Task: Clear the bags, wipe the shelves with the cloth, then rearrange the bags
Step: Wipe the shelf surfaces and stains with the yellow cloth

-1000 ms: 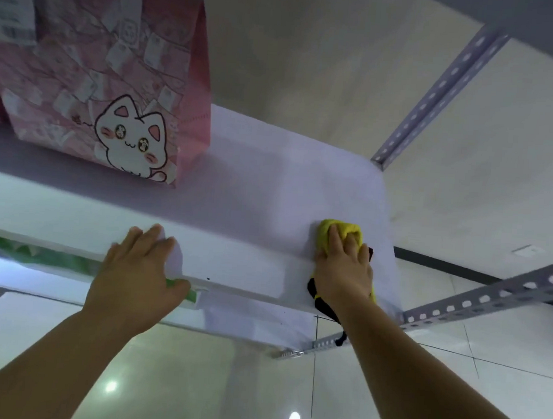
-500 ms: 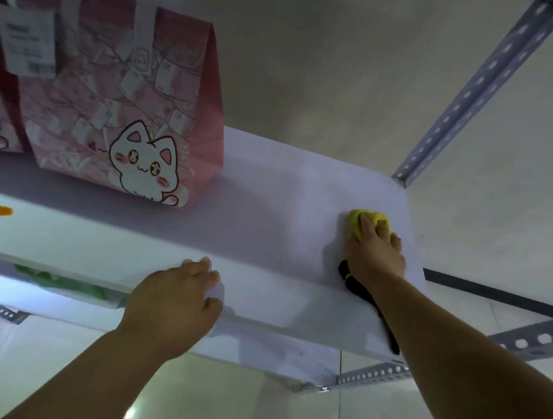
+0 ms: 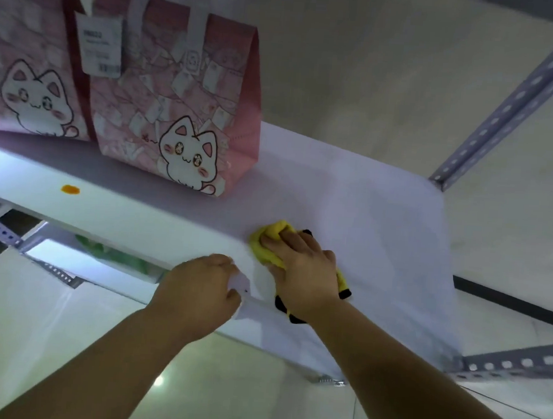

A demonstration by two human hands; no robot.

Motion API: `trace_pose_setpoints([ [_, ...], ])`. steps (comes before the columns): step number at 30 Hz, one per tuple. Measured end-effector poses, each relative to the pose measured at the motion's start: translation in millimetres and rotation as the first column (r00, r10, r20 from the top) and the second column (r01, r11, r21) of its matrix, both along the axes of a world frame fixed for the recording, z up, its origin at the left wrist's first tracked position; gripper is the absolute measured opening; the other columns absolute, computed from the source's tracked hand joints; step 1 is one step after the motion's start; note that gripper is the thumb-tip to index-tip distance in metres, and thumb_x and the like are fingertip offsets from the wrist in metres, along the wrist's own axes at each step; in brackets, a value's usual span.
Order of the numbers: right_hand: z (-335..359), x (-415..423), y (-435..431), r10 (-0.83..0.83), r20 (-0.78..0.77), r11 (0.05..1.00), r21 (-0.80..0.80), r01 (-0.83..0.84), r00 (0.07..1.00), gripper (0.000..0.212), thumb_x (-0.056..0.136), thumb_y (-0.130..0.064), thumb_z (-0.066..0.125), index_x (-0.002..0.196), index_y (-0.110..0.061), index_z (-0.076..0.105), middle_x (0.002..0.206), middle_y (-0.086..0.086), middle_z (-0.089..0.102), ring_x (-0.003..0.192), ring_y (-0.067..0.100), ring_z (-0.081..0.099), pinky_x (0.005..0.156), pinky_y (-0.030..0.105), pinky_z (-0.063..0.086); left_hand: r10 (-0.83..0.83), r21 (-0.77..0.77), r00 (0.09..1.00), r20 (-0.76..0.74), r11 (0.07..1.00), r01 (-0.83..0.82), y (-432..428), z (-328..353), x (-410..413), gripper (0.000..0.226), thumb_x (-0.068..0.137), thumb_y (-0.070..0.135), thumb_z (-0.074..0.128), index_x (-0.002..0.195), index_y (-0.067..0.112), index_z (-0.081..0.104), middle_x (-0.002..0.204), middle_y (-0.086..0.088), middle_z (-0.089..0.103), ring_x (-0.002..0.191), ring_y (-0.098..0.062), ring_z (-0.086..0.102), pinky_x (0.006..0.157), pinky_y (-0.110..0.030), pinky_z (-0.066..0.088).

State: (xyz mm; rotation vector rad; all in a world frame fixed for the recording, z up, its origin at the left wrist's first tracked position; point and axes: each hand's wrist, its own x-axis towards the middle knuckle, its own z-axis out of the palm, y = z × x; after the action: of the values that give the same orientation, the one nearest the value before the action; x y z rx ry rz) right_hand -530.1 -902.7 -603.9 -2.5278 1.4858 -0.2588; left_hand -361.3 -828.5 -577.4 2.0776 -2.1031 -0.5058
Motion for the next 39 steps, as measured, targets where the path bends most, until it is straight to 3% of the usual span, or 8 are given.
trace_pose_setpoints([
  [5, 11, -29, 38, 0.018, -0.004, 0.997, 0.074, -0.017, 1.0, 0.042, 0.085, -0.019, 0.06, 0.124, -0.033, 0.059, 0.128, -0.007, 0.056, 0.116, 0.027, 0.049, 0.076, 0.038, 0.038, 0.024, -0.015, 1.0, -0.01, 1.0, -0.024, 34, 11, -1, 0.039, 0.088, 0.034, 0.05, 0.126, 0.031, 0.054, 0.132, 0.018, 0.046, 0.117, -0.007, 0.048, 0.089, -0.023, 0.043],
  [9, 22, -39, 54, -0.023, -0.048, 0.988, 0.15, 0.03, 0.999, 0.043, 0.09, -0.021, 0.053, 0.128, -0.041, 0.053, 0.135, -0.013, 0.049, 0.12, 0.021, 0.047, 0.083, 0.035, 0.04, 0.023, 0.014, 1.0, -0.004, 1.0, -0.023, 58, 15, 1, 0.041, 0.09, 0.039, 0.048, 0.131, 0.031, 0.049, 0.138, 0.015, 0.043, 0.121, -0.008, 0.046, 0.091, -0.025, 0.041],
  [12, 30, -36, 64, -0.093, 0.051, 0.974, 0.211, 0.08, 0.994, 0.04, 0.092, -0.022, 0.052, 0.128, -0.039, 0.053, 0.135, -0.014, 0.049, 0.121, 0.019, 0.048, 0.091, 0.038, 0.045, 0.032, 0.025, 0.999, -0.008, 0.999, -0.032, 74, 17, 13, 0.041, 0.091, 0.041, 0.046, 0.131, 0.033, 0.047, 0.138, 0.017, 0.042, 0.12, -0.007, 0.046, 0.091, -0.025, 0.042],
  [17, 42, 11, 76, -0.144, 0.191, 0.967, 0.237, 0.096, 0.971, 0.04, 0.092, -0.021, 0.055, 0.13, -0.034, 0.054, 0.136, -0.011, 0.05, 0.122, 0.019, 0.048, 0.095, 0.041, 0.044, 0.053, 0.045, 0.999, -0.007, 0.998, -0.053, 92, 18, 62, 0.041, 0.091, 0.044, 0.044, 0.132, 0.035, 0.046, 0.135, 0.02, 0.042, 0.118, -0.003, 0.046, 0.09, -0.019, 0.041],
  [24, 53, 124, 67, -0.14, 0.254, 0.964, 0.254, 0.074, 0.957, 0.043, 0.094, -0.022, 0.053, 0.135, -0.033, 0.049, 0.143, -0.008, 0.044, 0.129, 0.019, 0.041, 0.102, 0.041, 0.039, 0.105, 0.078, 0.994, 0.009, 0.991, -0.105, 88, 17, 163, 0.043, 0.091, 0.043, 0.045, 0.133, 0.034, 0.044, 0.134, 0.02, 0.043, 0.118, -0.006, 0.046, 0.088, -0.022, 0.044],
  [30, 33, 216, 46, -0.239, 0.208, 0.947, 0.268, 0.18, 0.949, 0.045, 0.097, -0.027, 0.046, 0.141, -0.032, 0.039, 0.149, -0.003, 0.035, 0.129, 0.023, 0.036, 0.106, 0.042, 0.033, 0.16, 0.026, 0.985, 0.064, 0.987, -0.162, 64, 11, 258, 0.058, 0.09, 0.042, 0.05, 0.142, 0.025, 0.032, 0.146, 0.01, 0.033, 0.133, -0.012, 0.032, 0.103, -0.026, 0.038],
  [34, 14, 265, 36, -0.377, 0.174, 0.907, 0.269, 0.324, 0.91, 0.045, 0.098, -0.028, 0.042, 0.142, -0.032, 0.035, 0.148, -0.001, 0.034, 0.129, 0.024, 0.033, 0.105, 0.044, 0.031, 0.175, 0.048, 0.982, 0.07, 0.983, -0.179, 45, 1, 309, 0.065, 0.089, 0.039, 0.052, 0.145, 0.021, 0.024, 0.154, 0.005, 0.019, 0.143, -0.018, 0.011, 0.107, -0.032, 0.033],
  [39, 2, 310, 25, -0.406, 0.008, 0.893, 0.217, 0.395, 0.914, 0.049, 0.099, -0.032, 0.036, 0.146, -0.036, 0.024, 0.152, -0.003, 0.027, 0.138, 0.024, 0.021, 0.105, 0.044, 0.021, 0.114, 0.084, 0.986, 0.118, 0.989, -0.124, 23, -15, 349, 0.073, 0.093, 0.041, 0.046, 0.149, 0.019, 0.005, 0.158, 0.001, -0.007, 0.145, -0.024, -0.009, 0.116, -0.035, 0.012],
])
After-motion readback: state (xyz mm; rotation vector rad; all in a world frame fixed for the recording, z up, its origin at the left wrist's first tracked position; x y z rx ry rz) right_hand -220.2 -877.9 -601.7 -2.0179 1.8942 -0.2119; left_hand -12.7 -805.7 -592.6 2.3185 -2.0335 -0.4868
